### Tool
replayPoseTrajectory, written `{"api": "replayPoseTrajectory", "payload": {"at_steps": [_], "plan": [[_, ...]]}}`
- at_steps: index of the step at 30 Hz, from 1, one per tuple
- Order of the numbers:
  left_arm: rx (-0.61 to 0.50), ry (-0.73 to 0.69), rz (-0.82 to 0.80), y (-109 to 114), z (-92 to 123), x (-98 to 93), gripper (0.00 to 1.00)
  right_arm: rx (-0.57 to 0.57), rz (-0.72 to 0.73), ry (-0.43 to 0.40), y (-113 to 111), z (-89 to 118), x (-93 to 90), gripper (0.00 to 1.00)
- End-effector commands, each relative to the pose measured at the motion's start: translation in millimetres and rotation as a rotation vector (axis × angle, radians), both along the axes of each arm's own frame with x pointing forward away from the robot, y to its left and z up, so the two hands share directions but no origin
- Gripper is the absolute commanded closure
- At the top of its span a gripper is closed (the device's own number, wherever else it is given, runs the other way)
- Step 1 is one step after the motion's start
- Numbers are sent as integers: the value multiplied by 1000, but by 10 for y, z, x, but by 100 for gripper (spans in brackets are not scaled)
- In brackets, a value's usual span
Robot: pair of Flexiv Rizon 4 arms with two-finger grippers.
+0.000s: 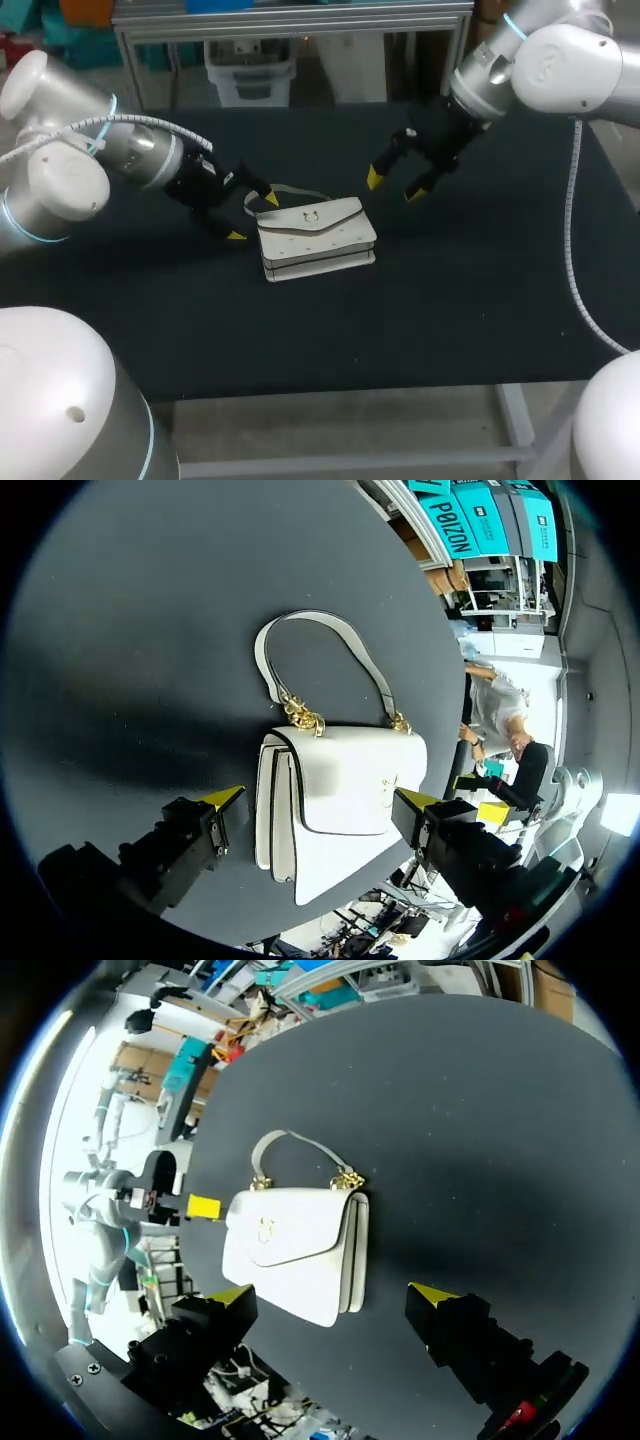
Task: Pick up the bag, open it, inspect its contents, close it, and place it on the opposite side
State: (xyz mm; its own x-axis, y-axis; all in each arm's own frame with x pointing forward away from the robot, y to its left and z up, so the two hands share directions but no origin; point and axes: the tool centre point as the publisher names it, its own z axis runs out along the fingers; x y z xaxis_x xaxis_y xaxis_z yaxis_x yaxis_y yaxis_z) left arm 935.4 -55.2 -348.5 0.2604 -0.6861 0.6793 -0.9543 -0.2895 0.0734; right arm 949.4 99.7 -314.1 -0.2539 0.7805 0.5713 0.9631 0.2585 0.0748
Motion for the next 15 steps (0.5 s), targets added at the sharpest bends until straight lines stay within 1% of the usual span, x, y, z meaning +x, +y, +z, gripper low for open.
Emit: {"api": "replayPoseTrajectory", "payload": {"at_steps": [1,4,10,13,14,15], "plan": [[-126,-61,6,-8,-10,-110,0,15,5,20,71,-121,52,0],[-146,-79,2,-45,-5,-143,0,40,-6,42,114,-193,50,0],[-158,-81,-7,-108,-35,-167,1,54,-4,60,224,-272,33,0],[-178,-84,-17,-129,-49,-166,1,83,-3,61,270,-319,20,0],[-179,-85,-20,-141,-55,-165,0,104,1,52,286,-336,13,0],[-167,-75,-21,-155,-55,-160,0,113,-1,59,293,-347,8,0]]}}
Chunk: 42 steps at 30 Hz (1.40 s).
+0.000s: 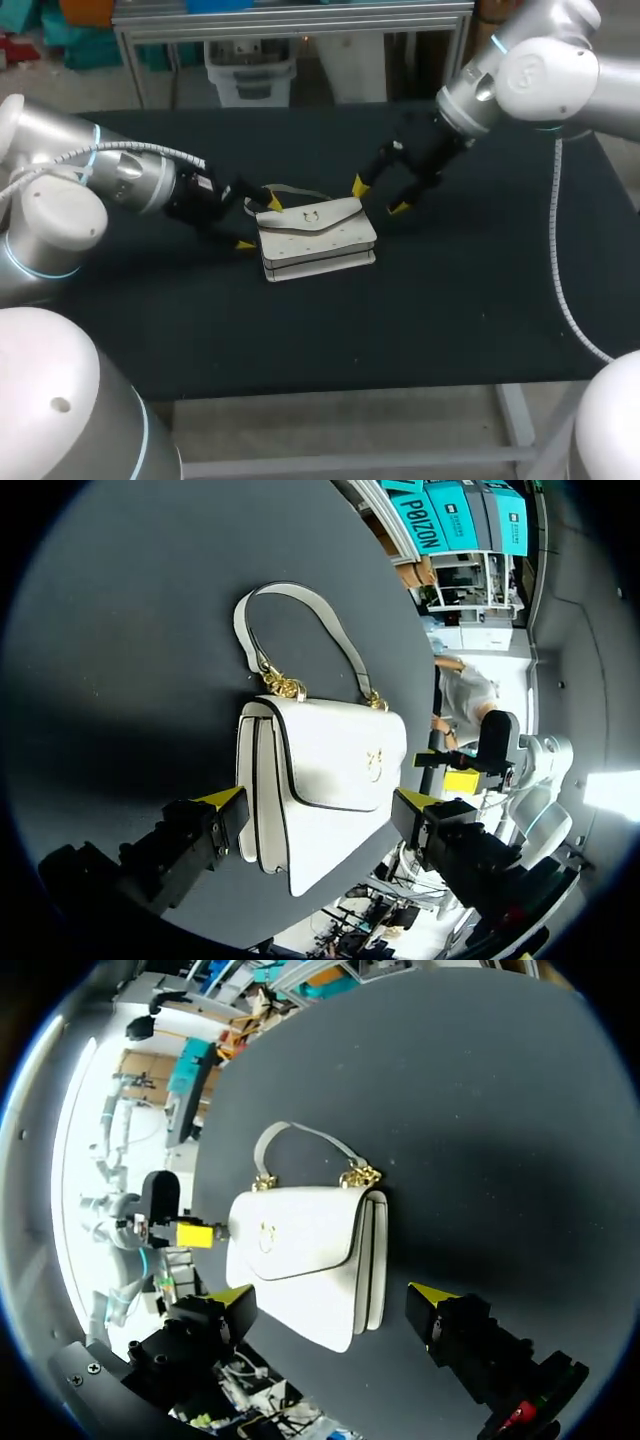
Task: Pick up the bag, open it, inspect its contents, close it, and place it on the opposite side
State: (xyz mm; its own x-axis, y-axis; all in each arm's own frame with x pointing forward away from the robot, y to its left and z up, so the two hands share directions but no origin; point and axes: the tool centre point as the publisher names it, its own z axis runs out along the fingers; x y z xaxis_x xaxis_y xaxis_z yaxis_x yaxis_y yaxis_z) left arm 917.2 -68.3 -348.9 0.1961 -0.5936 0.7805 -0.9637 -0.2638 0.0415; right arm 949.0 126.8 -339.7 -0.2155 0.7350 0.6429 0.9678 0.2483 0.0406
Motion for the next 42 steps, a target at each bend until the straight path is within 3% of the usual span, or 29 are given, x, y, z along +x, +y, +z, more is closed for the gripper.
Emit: {"api": "replayPoseTrajectory", "payload": {"at_steps": [1,14,19,28,32,36,38,42], "plan": [[-19,0,-5,-36,-46,31,0,57,0,1,26,-102,9,0],[-19,0,-5,-36,-46,31,0,57,0,1,26,-102,9,0],[-12,-34,-24,-67,-5,22,0,51,-52,71,194,-176,-39,0],[-2,-41,-35,-85,25,44,1,131,-110,150,231,-307,56,0],[1,-42,-44,-104,-7,68,8,185,-149,182,229,-329,108,17],[1,-41,-54,-118,-37,93,23,212,-174,194,237,-302,151,24],[-2,-38,-60,-119,-45,103,25,218,-177,194,248,-278,168,35],[-6,-37,-64,-114,-69,112,24,230,-170,209,293,-292,203,40]]}}
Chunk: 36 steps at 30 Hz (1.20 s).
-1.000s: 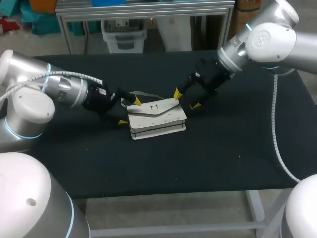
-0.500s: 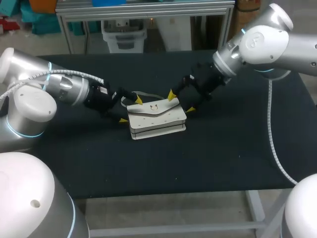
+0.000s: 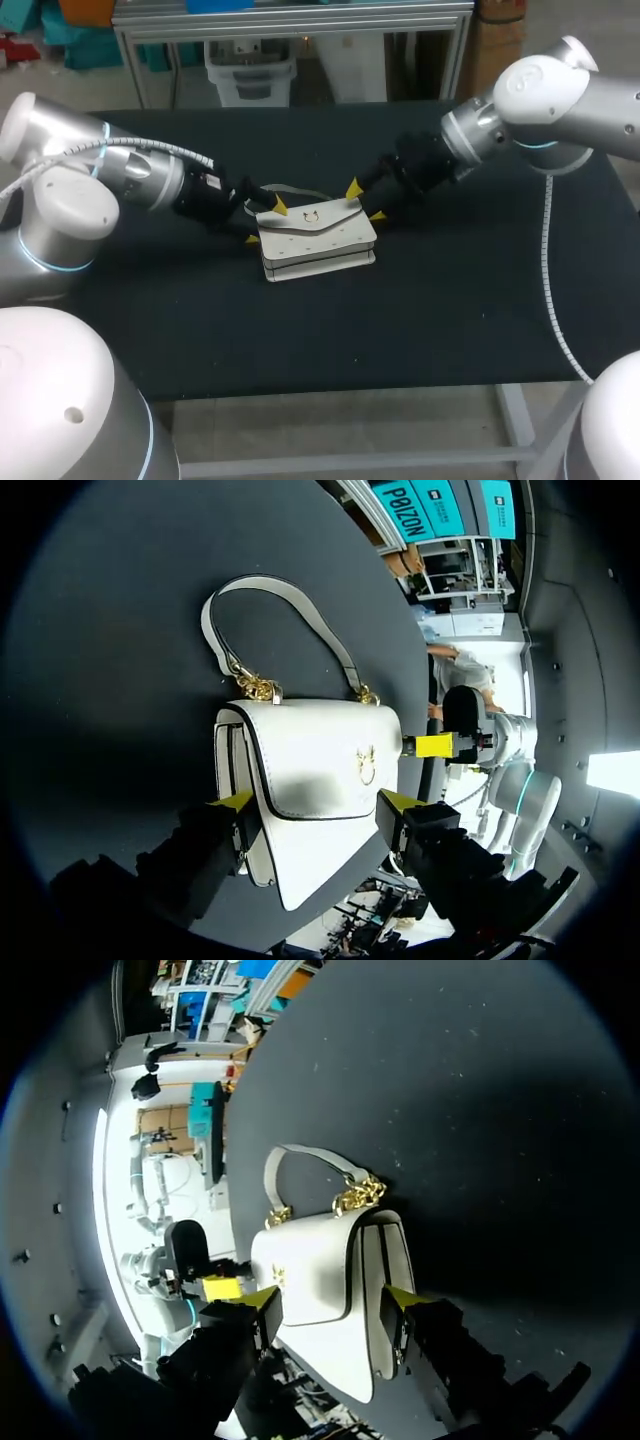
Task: Pick up the bag, open it, inspect its contents, close it, and place it on the opposite side
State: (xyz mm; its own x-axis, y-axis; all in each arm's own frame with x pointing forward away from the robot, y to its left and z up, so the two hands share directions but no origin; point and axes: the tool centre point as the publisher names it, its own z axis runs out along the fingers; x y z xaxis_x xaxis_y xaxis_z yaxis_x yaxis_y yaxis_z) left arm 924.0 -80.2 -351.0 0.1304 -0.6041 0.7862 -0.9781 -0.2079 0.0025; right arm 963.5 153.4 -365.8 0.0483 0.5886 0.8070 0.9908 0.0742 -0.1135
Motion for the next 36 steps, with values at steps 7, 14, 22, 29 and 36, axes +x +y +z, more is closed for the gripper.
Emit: {"api": "replayPoseTrajectory", "payload": {"at_steps": [7,14,22,29,36], "plan": [[-28,16,-16,14,-111,75,29,34,46,37,142,-77,79,51],[-41,27,-21,1,-180,151,45,40,64,52,221,-122,55,70],[-61,31,-15,12,-242,244,100,62,53,46,204,-191,-47,100],[-79,30,-16,17,-292,351,100,79,41,23,225,-202,-112,100],[-73,23,-21,55,-278,307,58,68,20,13,213,-171,-131,52]]}}
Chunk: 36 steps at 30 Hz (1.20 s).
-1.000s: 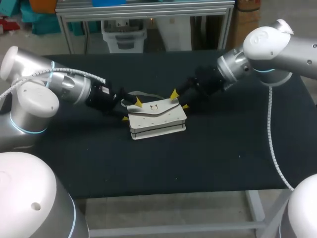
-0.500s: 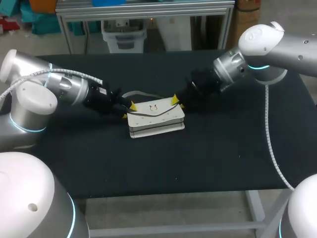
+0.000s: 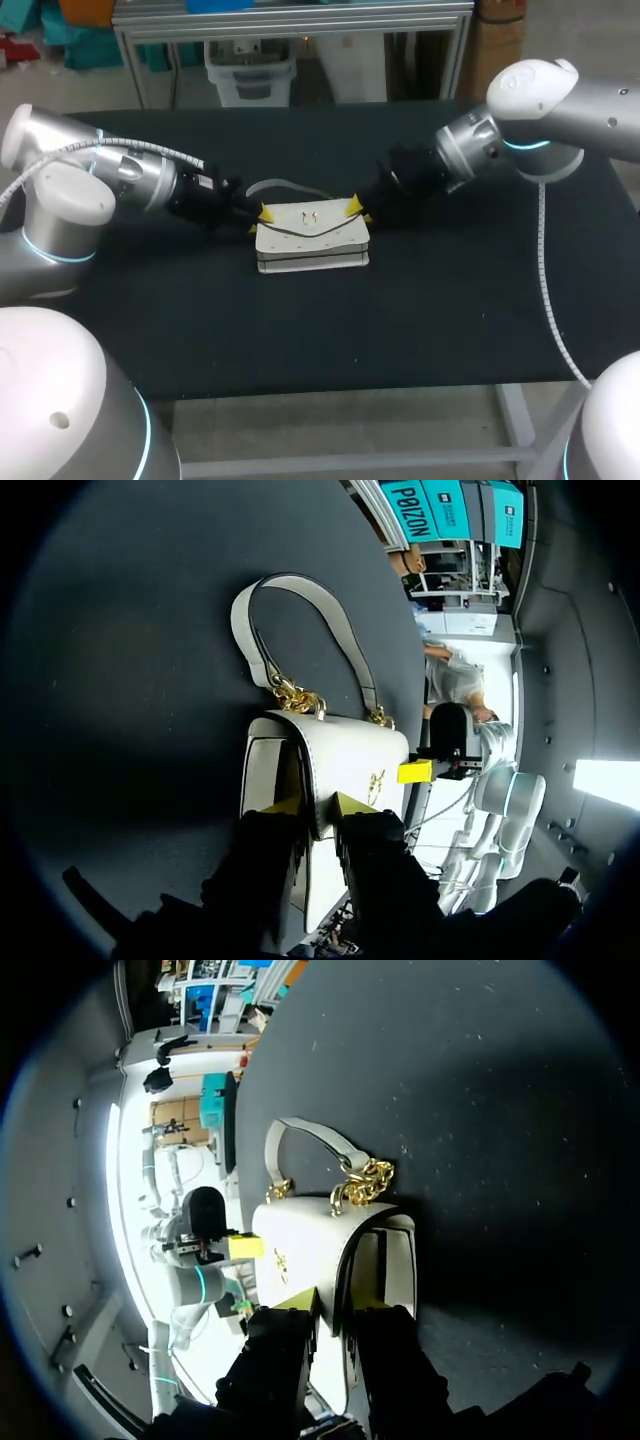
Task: Pick up the bag, open it, inspect its contents, close it, and place it on the opposite side
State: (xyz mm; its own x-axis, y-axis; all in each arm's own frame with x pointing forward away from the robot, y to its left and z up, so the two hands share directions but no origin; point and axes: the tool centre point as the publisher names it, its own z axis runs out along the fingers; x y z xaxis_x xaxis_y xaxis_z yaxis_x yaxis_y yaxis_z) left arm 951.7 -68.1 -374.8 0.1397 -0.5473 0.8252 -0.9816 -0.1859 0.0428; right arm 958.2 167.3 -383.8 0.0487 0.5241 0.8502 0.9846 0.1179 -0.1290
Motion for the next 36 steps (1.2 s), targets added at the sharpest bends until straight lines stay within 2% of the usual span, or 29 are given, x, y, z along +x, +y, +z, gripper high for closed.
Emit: {"api": "replayPoseTrajectory", "payload": {"at_steps": [1,2,4,6,12,15,19,22,26,27,28,29,30,36], "plan": [[1,-7,1,-59,-32,19,48,-15,-18,-14,70,25,-76,32],[1,-11,1,-52,-22,6,43,-18,-22,-17,64,41,-77,18],[-2,-21,1,-40,-2,-19,43,-25,-29,-23,51,67,-73,12],[-4,-28,-1,-31,18,-41,43,-29,-39,-28,32,89,-72,11],[-5,-43,-5,-31,53,-83,56,-38,-80,-34,-40,114,-68,17],[-7,-47,-8,-37,62,-89,66,-36,-88,-37,-56,138,-57,23],[-7,-49,-19,-55,75,-101,65,-38,-94,-44,-57,174,-47,37],[-1,-49,-22,-69,71,-109,64,-37,-97,-46,-57,190,-36,53],[4,-42,-25,-82,35,-100,66,-47,-89,-26,-18,154,-37,58],[5,-38,-25,-82,24,-91,72,-49,-87,-18,-13,131,-36,61],[3,-35,-25,-82,15,-84,87,-49,-81,-5,-5,97,-30,70],[3,-33,-26,-86,6,-77,100,-48,-81,-2,-2,82,-27,74],[3,-31,-27,-95,-2,-71,100,-50,-78,4,3,61,-25,99],[-5,-39,-51,-126,12,-74,100,-55,-67,-17,29,54,-23,100]]}}
